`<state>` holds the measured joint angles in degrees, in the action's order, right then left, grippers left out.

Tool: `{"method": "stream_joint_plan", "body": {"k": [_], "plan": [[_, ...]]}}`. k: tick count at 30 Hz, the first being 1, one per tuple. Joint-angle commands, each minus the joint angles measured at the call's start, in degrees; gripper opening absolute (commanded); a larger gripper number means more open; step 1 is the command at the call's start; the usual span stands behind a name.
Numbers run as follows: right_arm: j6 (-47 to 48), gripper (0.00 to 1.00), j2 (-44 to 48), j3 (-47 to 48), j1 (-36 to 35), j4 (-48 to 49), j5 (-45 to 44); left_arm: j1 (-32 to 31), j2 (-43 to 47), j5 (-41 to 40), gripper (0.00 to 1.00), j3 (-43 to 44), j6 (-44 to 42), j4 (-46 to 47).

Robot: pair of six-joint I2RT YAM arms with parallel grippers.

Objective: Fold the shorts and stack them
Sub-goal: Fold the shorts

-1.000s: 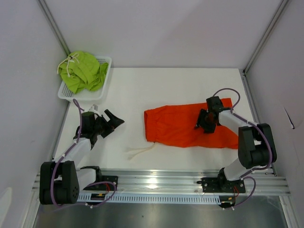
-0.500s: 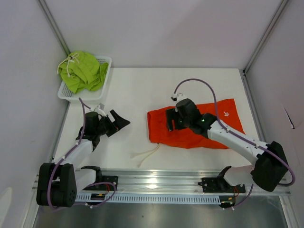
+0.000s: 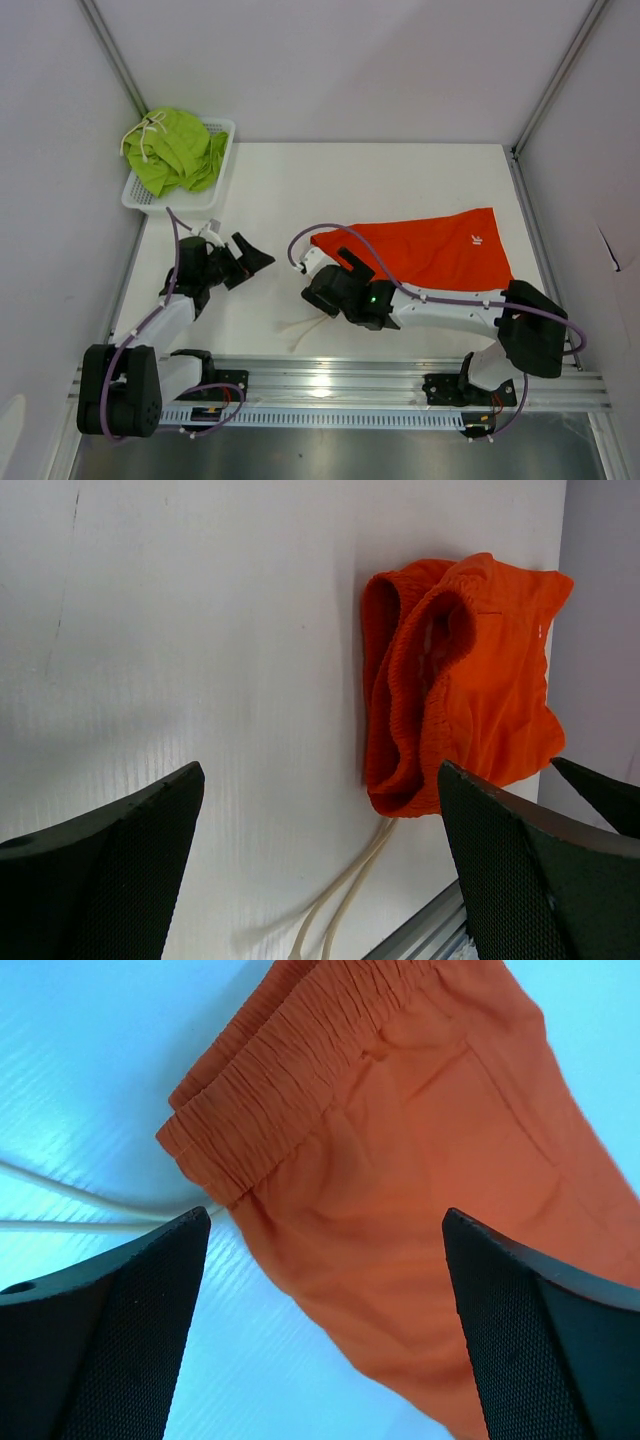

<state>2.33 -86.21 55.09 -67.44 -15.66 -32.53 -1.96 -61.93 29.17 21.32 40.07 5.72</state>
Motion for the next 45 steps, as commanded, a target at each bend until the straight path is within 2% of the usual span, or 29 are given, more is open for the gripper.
{"method": "stream_joint_plan", "body": {"k": [1, 6, 16, 26, 29, 31, 33, 41, 44, 45], "plan": [[6.9, 0.99, -3.1, 1.7, -2.2, 3.6, -6.1, 0.8, 2.1, 2.2, 0.99, -0.1, 0.4, 0.7], [13.5, 0.99, -5.5, 1.4, -5.2, 6.1, -4.3, 1.3, 2.8, 2.7, 0.99, -0.2, 0.4, 0.4], [16.2, 0.98, -12.8, 3.7, -7.7, 6.2, -4.3, 1.8, 2.8, 3.3, 0.99, -0.5, 0.3, 0.3], [18.3, 0.90, -22.1, 5.5, -7.6, 10.5, -12.5, 1.8, 2.4, 3.4, 0.99, -0.6, 0.3, 0.6], [19.1, 0.83, -23.6, 5.6, -6.9, 12.1, -14.0, 1.8, 2.5, 3.5, 0.99, -0.7, 0.3, 0.6], [19.5, 0.74, -24.9, 5.9, -6.4, 12.5, -14.5, 1.8, 2.5, 3.6, 0.99, -0.7, 0.3, 0.7], [19.7, 0.69, -25.8, 6.3, -6.1, 12.4, -14.8, 1.8, 2.4, 3.6, 0.99, -0.7, 0.3, 0.8], [18.2, 0.63, -24.8, 3.9, -5.9, 12.8, -14.4, 1.8, 2.3, 3.8, 0.99, -0.8, 0.2, 0.9], [18.7, 0.49, -25.1, 3.4, -5.6, 12.6, -14.5, 1.8, 2.3, 3.9, 0.99, -0.8, 0.2, 1.0], [18.9, 0.37, -25.5, 3.1, -5.6, 13.5, -15.2, 1.8, 2.2, 3.9, 0.99, -0.7, 0.2, 1.0]]}}
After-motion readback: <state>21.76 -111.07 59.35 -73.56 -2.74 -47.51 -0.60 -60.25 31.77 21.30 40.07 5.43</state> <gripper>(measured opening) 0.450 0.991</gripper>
